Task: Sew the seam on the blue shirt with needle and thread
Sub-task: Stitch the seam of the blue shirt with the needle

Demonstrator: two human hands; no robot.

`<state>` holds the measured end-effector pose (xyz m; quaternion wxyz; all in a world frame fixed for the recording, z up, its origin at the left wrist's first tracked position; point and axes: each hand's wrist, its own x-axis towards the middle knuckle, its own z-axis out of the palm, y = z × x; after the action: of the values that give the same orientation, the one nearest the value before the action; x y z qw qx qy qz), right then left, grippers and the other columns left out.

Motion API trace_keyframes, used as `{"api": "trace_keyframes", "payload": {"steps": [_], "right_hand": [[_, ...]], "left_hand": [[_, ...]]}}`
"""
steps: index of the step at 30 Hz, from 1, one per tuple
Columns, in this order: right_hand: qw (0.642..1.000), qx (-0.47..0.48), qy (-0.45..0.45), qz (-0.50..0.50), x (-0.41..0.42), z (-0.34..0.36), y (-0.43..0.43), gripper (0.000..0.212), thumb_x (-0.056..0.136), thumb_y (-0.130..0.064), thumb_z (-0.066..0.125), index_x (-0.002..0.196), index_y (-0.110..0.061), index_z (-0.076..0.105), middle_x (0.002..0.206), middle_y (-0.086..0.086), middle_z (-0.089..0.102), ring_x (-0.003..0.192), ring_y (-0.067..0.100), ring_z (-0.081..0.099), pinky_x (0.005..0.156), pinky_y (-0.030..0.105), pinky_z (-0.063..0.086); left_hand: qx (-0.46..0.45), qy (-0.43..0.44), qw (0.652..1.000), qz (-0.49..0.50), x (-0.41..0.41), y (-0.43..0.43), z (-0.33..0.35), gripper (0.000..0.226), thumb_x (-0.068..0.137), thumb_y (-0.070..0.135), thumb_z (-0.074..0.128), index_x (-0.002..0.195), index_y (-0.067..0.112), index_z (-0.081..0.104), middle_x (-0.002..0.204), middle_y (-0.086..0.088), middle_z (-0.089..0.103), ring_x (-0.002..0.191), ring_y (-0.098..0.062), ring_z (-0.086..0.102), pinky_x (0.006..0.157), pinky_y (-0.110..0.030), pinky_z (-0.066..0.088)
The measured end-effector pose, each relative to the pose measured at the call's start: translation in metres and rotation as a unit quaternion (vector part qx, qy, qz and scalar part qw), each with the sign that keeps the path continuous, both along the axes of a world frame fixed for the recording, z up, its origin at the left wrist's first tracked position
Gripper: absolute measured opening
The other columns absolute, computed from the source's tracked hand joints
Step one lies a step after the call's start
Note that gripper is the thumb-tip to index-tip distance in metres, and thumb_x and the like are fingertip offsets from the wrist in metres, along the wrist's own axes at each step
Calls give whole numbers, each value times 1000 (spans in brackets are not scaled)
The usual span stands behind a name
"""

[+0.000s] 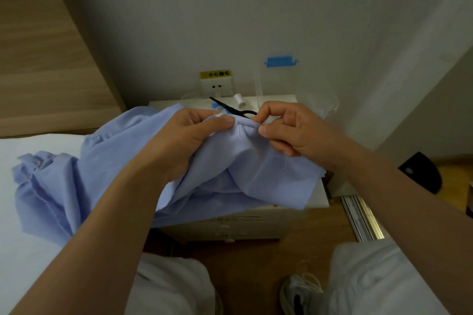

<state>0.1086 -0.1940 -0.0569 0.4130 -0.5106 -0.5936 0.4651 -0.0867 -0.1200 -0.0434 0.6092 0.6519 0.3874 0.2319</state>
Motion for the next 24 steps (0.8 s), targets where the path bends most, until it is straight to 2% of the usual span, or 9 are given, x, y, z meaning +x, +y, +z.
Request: {"api": "trace_keyframes", "payload": {"steps": [4,7,10,14,18,21,23,24], "right_hand": [[1000,-8,22,11,1,-1,0,13,99,-5,46,95,-11,57,40,-5,38,37,7,27,42,18,26],[999,-14,38,13,1,-1,0,15,99,-5,46,95,-12,58,41,-6,38,38,6,27,42,18,26],[998,-12,57,12,-1,-1,0,18,99,-5,44,93,-15,58,41,-7,38,38,5,28,42,17,26],[997,-8,73,17,-3,-3,0,17,99,-4,45,92,-15,56,43,-7,40,40,5,30,43,17,27],[997,-2,74,19,-7,-6,0,10,98,-7,48,90,-11,53,46,-6,44,42,6,32,43,17,28],[998,7,67,2,-10,-6,0,11,94,-19,53,84,-14,54,46,-4,47,42,7,34,43,18,29],[998,14,58,-11,-10,-5,1,13,92,-24,55,83,-15,56,46,-3,50,41,9,36,42,19,31],[998,17,53,-15,-10,-5,2,12,95,-20,53,84,-15,57,47,-2,52,42,10,37,43,20,33]], "left_hand": [[-34,-19,999,-12,2,-2,3,31,90,19,56,68,20,78,72,-6,73,69,-13,69,61,-21,55],[-52,-22,998,-7,1,-1,4,31,89,20,57,67,21,78,73,-6,73,70,-12,69,62,-21,55],[-70,-38,997,-21,0,-1,4,22,80,27,58,77,17,77,79,-7,74,74,-14,69,64,-21,55],[-92,-31,995,-23,-1,0,2,29,77,32,58,94,12,71,86,-9,74,76,-17,70,63,-21,54],[-91,-12,996,-17,2,-4,3,24,76,31,59,86,13,71,76,-5,74,68,-13,69,60,-19,55],[-85,-15,996,-3,5,-6,2,19,87,24,55,83,12,69,68,-3,72,61,-10,67,57,-17,54],[-82,-28,996,1,5,-4,1,19,85,26,57,86,12,70,74,-5,73,66,-13,67,60,-19,55],[-84,-36,996,3,5,-4,2,21,81,28,59,87,13,72,78,-7,73,70,-14,68,62,-20,55]]}}
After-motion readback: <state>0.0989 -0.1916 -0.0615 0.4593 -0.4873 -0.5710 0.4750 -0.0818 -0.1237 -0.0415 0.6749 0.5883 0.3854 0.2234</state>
